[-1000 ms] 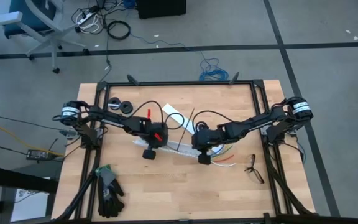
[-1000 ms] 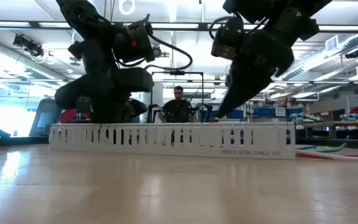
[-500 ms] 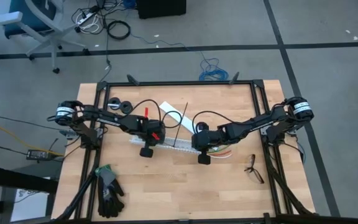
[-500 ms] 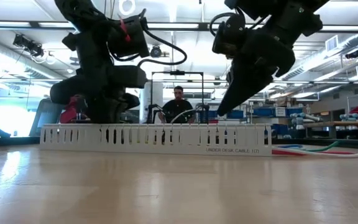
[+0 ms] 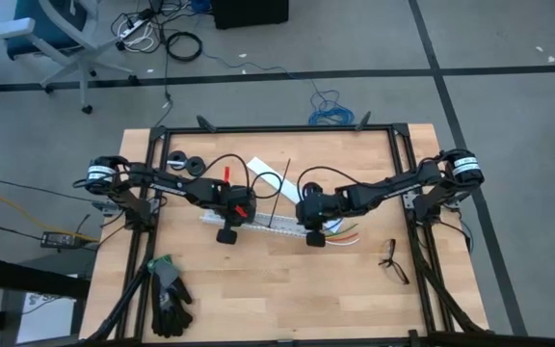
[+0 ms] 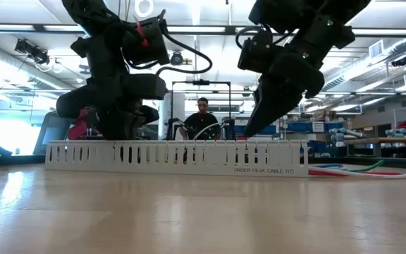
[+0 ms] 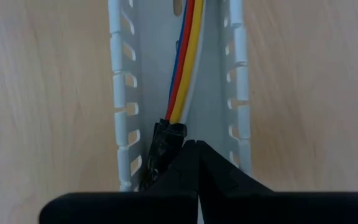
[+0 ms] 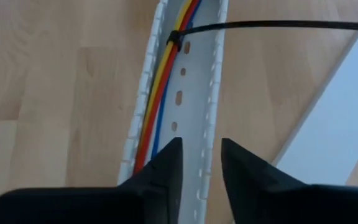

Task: Ziptie cables
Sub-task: Put the zip-tied cables into the white cable duct

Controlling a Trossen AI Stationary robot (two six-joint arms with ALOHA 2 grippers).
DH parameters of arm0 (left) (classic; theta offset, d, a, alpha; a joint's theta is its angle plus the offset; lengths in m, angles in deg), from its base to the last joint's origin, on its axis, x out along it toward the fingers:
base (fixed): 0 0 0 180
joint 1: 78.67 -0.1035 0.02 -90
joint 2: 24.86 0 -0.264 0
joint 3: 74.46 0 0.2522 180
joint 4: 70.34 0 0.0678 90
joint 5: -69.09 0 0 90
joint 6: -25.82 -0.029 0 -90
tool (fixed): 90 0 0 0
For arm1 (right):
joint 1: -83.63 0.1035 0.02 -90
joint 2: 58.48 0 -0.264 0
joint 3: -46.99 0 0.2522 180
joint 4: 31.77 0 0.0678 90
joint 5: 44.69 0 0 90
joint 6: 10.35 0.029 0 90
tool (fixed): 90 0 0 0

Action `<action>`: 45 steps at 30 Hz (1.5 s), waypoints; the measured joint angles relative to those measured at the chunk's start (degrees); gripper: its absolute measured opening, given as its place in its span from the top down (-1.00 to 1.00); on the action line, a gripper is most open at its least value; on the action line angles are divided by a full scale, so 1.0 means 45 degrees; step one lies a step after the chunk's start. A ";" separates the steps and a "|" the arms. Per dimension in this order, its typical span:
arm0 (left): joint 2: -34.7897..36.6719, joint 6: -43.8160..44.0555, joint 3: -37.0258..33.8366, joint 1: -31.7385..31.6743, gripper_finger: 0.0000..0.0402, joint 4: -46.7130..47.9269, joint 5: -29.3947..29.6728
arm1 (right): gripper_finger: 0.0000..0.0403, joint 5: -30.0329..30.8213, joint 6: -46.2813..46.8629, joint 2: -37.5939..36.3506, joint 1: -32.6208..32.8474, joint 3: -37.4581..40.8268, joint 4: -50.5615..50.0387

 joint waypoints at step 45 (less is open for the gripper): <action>-0.0010 0.0066 0.0015 -0.0010 1.00 0.1603 0.0038 | 0.99 -0.0676 0.1289 -0.0019 -0.0234 0.0165 -0.2314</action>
